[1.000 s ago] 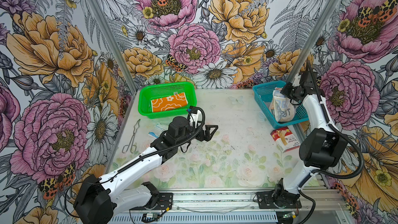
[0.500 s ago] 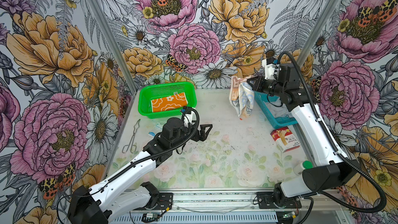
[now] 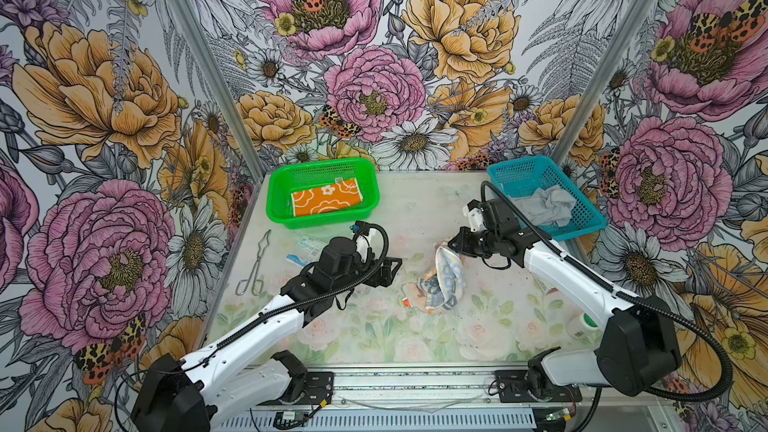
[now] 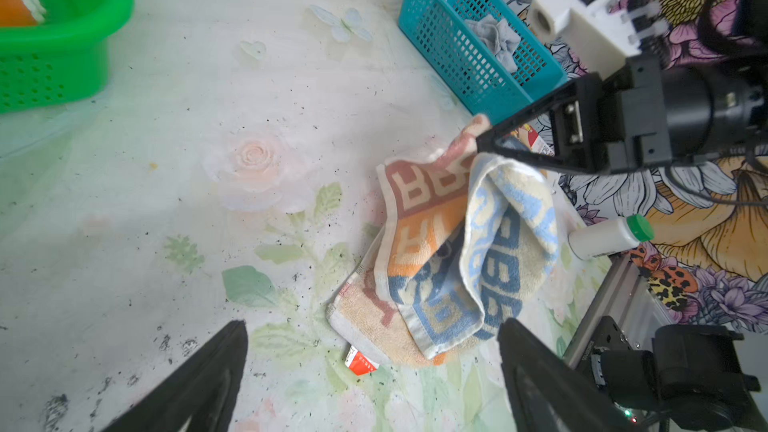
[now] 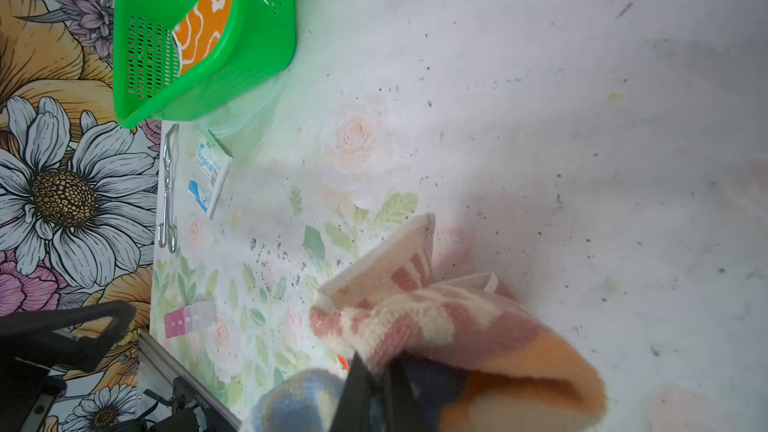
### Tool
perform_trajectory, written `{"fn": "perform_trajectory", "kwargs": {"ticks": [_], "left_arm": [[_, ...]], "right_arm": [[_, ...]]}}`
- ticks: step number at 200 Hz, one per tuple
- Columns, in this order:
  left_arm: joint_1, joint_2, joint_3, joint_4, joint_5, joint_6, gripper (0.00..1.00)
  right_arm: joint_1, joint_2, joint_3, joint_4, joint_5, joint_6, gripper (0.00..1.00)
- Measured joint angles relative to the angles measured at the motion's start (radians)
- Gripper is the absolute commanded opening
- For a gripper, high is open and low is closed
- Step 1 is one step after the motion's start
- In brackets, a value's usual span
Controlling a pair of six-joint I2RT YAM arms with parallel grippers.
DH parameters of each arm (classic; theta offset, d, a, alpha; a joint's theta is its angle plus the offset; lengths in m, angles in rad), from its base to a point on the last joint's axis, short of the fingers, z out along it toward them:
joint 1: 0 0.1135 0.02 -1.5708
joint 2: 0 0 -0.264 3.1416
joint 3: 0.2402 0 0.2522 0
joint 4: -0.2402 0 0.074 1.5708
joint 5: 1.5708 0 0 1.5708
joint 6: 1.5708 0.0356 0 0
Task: Fold and stack the towels
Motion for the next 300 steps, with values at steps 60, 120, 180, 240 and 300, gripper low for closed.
{"fn": "perform_trajectory", "kwargs": {"ticks": [60,120,180,240,300], "left_arm": [[-0.08,0.1,0.0,0.01,-0.068,-0.024,0.86],[0.092,-0.058,0.0,-0.055,-0.089,-0.043,0.84],[0.213,-0.142,-0.039,-0.115,-0.044,-0.077,0.79],[0.214,-0.129,-0.11,-0.212,-0.043,-0.146,0.76],[0.215,-0.085,-0.148,-0.232,-0.031,-0.183,0.66]], "right_arm": [[0.06,0.075,0.052,0.074,0.021,-0.044,0.0],[0.108,-0.151,0.229,0.018,0.08,-0.163,0.0],[0.444,-0.154,-0.039,0.149,0.168,-0.12,0.0],[0.743,0.135,-0.387,0.441,0.228,0.144,0.41],[0.686,0.029,-0.3,0.434,0.269,0.157,0.59]]}}
